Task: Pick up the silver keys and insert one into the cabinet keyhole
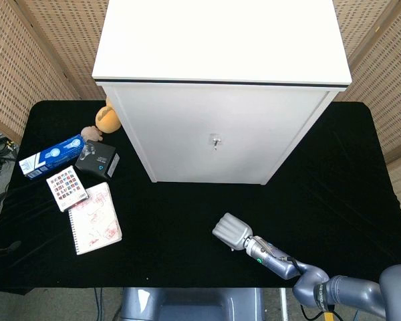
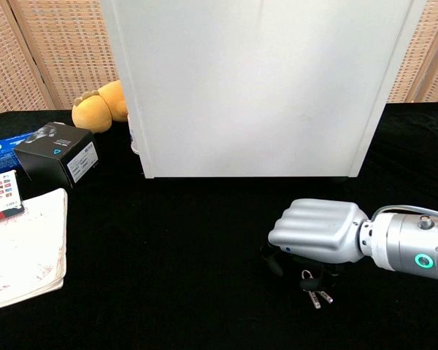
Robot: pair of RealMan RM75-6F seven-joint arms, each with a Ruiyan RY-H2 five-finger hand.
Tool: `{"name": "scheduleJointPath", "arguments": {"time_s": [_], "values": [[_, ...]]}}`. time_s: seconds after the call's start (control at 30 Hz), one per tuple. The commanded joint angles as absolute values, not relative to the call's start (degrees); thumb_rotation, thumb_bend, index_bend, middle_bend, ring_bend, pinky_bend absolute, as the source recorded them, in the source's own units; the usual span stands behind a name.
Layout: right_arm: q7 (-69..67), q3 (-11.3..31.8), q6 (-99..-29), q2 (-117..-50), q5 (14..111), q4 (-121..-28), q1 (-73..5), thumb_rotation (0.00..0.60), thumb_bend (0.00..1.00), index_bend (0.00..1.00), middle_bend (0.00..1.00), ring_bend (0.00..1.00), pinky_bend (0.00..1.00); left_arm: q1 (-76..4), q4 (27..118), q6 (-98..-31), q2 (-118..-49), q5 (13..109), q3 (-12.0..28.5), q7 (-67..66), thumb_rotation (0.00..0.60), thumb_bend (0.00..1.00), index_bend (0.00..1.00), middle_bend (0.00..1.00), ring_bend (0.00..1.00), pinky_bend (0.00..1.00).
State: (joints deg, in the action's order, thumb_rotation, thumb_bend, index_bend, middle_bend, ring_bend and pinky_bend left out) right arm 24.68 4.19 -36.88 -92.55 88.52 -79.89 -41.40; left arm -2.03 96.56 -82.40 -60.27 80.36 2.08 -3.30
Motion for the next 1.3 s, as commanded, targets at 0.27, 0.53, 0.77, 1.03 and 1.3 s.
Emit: {"name": "scheduleJointPath", "arguments": {"time_s": [0.27, 0.53, 0.77, 1.03, 1.3], "values": [[31.16, 3.52, -36.43, -92.0, 81.21, -81.46, -41.72, 0.6, 0.53, 0.5, 0.88, 0.9, 1.0, -2.08, 96.66, -82.47, -60.25, 80.48, 1.91, -3.35, 0.6, 0.0, 0.0, 0.0, 0.0, 0.0], [33.58, 2.35, -36.71, -91.52, 78.16, -82.78, -42.55, 0.6, 0.53, 0.51, 0.88, 0.9, 1.0, -2.1, 96.73, -82.54, -60.14, 80.49, 1.86, -3.14, 0.6, 0.0, 0.0, 0.0, 0.0, 0.0], [33.98, 1.61, -37.92, -92.3, 77.18, -82.25, -43.13, 0.6, 0.53, 0.53, 0.88, 0.9, 1.0, -2.13, 96.7, -82.52, -60.09, 80.47, 1.82, -3.05, 0.6, 0.0, 0.0, 0.0, 0.0, 0.0], [34.36, 0.66, -38.74, -92.94, 76.32, -81.46, -43.56, 0.6, 0.53, 0.56, 0.88, 0.9, 1.0, -2.16, 96.62, -82.52, -60.01, 80.44, 1.8, -2.78, 0.6, 0.0, 0.0, 0.0, 0.0, 0.0], [34.42, 0.04, -39.87, -92.87, 75.94, -81.45, -43.82, 0.6, 0.53, 0.56, 0.88, 0.9, 1.0, -2.17, 96.62, -82.57, -60.0, 80.51, 1.73, -2.83, 0.6, 0.0, 0.0, 0.0, 0.0, 0.0]]}}
